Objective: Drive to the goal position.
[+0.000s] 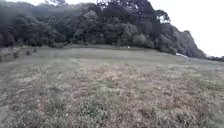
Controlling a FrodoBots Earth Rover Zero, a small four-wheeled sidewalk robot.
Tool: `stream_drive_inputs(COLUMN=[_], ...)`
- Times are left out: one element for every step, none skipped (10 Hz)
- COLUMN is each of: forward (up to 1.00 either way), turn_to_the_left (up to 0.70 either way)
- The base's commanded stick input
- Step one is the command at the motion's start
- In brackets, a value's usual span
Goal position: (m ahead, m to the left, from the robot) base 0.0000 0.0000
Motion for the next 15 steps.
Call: stream_drive_inputs(forward=[0.00, 0.02, 0.04, 0.01, 0.03, 0.03, 0.01, 0.01, 0.02, 0.00, 0.00, 0.00, 0.00, 0.00, 0.00], turn_to_the_left=[0.70, 0.70, 0.70, 0.70, 0.70, 0.70, 0.70, 0.70, 0.70, 0.70, 0.70, 0.70, 0.70, 0.70, 0.70])
